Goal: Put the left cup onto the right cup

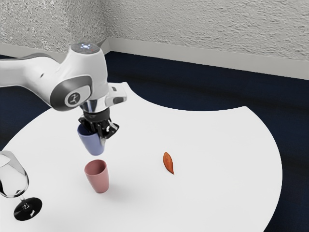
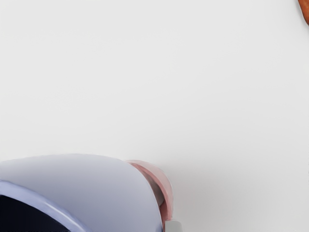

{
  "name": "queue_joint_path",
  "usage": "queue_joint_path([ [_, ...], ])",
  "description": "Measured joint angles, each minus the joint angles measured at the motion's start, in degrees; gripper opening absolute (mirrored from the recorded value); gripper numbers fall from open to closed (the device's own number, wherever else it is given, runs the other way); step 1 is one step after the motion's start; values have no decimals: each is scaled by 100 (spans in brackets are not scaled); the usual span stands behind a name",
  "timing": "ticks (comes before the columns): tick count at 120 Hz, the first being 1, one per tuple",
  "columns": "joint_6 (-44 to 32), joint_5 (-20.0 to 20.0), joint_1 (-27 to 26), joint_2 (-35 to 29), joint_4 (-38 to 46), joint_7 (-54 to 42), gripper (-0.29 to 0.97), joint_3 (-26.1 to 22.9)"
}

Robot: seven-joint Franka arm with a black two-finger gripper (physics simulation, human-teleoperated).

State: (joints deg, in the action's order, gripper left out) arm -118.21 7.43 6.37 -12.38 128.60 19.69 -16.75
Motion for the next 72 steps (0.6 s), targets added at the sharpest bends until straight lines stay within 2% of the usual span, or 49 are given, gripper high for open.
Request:
queue_joint_path([
  [22, 155, -153, 1, -100, 102, 512, -8, -233],
  [72, 455, -342, 21, -366, 431, 1316, -8, -186],
])
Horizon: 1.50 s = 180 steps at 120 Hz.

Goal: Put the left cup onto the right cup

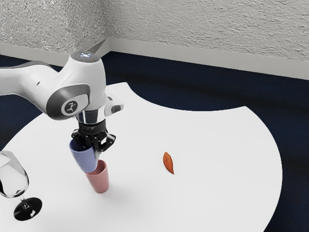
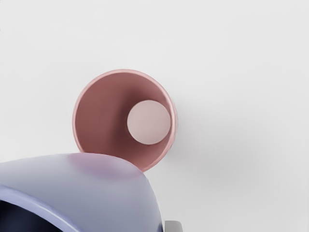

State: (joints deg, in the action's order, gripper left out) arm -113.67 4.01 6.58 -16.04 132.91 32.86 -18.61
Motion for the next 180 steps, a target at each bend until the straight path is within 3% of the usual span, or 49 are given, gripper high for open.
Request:
queue_joint_path([
  [180, -885, 415, 258, 1283, -290, 632, -9, 138],
])
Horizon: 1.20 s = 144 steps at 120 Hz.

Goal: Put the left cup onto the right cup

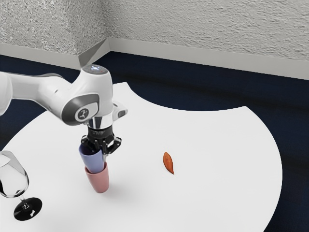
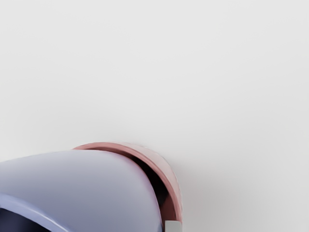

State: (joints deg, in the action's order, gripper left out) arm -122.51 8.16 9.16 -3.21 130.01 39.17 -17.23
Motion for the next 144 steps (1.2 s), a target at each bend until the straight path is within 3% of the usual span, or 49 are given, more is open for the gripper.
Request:
queue_joint_path([
  [16, -50, 1, 5, 39, 0, 35, -6, -6],
  [41, -94, -16, -2, 88, 0, 90, 29, -8],
  [69, -148, -19, 2, 130, -11, 132, 54, -15],
  [108, -47, -16, -3, -84, -265, 157, 65, -74],
  [132, 540, -20, -30, -89, -1231, 98, 67, -24],
  [144, 1003, -58, -105, -69, -1892, -118, 67, 284],
])
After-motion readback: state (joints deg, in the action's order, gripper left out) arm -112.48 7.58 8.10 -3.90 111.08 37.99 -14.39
